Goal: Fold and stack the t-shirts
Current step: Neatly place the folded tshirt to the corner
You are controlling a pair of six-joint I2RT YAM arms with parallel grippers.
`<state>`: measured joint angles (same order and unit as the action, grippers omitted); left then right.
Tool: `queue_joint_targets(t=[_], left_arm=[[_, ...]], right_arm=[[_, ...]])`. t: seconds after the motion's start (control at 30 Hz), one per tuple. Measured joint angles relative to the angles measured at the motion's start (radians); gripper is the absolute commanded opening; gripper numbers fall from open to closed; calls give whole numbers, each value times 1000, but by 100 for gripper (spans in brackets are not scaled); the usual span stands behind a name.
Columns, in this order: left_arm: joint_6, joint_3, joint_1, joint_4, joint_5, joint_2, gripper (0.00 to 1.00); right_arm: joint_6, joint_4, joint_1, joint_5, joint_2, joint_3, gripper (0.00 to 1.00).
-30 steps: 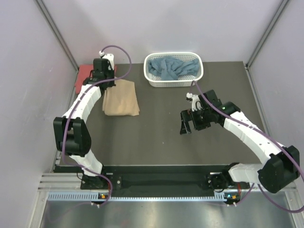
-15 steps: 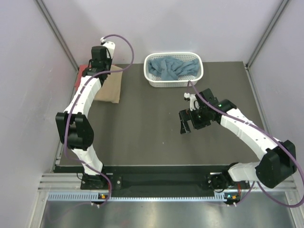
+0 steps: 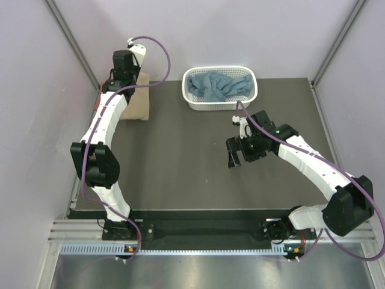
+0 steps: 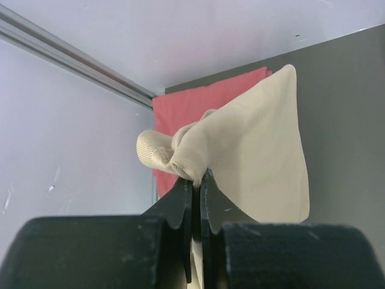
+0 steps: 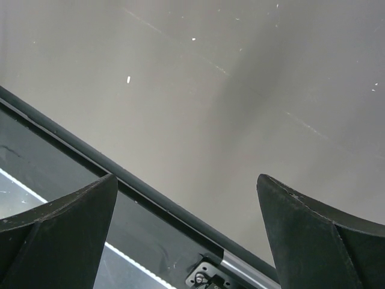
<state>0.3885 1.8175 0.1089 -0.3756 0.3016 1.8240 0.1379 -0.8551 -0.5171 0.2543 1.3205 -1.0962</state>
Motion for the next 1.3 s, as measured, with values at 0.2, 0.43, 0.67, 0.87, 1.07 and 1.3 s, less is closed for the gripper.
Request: queue_joint_targets(t=[0.2,0.43,0.67,0.87,1.07,1.3], left_arm=[[32,8,0,0,2,0,0],[56,8,0,5,6,3,0],[111,14,0,32,29,47,0],[140,51,-7,42,35,108,0],[161,78,-13,62,60,131,0],[186,114,-21,98,74,138,0]], right_arm=[[0,0,0,-6,0,0,100],[0,0,0,-15,0,0,100],[0,0,0,-17,0,0,100],[0,-1,1,-17,2,0,100],[0,-1,3,-17,27,0,100],[0,-1,6,-16,36,0,100]])
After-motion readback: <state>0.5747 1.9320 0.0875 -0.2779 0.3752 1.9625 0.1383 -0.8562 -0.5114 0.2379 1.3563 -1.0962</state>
